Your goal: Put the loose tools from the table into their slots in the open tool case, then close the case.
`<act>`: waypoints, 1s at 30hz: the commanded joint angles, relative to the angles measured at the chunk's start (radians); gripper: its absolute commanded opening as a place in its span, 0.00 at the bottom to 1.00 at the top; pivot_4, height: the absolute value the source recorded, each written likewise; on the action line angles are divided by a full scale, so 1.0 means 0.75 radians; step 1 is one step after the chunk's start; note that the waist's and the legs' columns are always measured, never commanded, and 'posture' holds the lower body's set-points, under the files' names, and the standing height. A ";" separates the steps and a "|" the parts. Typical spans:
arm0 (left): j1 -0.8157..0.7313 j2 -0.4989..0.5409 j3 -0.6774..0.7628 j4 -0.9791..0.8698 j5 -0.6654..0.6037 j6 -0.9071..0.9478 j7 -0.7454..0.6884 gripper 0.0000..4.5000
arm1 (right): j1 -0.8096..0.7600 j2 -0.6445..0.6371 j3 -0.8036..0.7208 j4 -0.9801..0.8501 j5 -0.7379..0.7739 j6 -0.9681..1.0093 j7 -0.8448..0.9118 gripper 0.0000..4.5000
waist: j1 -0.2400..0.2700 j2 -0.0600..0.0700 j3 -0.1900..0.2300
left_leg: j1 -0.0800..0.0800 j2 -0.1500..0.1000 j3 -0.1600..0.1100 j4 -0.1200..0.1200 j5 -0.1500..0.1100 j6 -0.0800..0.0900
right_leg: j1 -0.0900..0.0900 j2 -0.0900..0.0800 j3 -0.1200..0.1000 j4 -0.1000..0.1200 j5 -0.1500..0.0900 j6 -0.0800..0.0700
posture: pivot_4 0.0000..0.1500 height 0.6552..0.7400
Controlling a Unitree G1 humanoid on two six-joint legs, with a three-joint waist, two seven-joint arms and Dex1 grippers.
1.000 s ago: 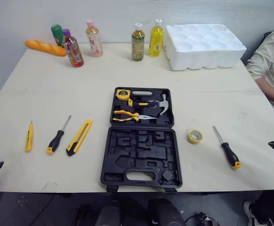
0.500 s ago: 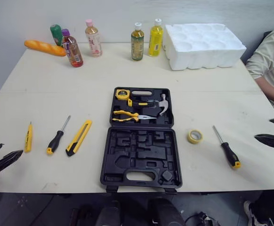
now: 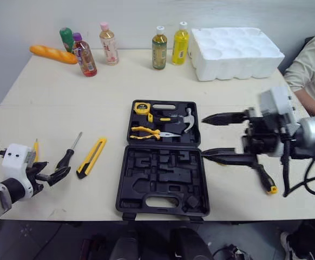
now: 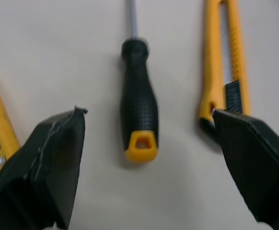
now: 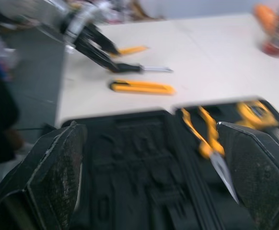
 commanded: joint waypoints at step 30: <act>-0.339 0.202 -0.345 0.189 0.167 -0.270 -0.174 0.25 | -0.110 0.199 0.249 0.069 -0.274 -0.177 0.022 1.00 | 0.004 -0.001 0.000 | -0.001 0.000 -0.004 0.000 0.001 -0.001 | 0.000 -0.001 -0.004 -0.001 0.000 0.000 | 1.00 1.00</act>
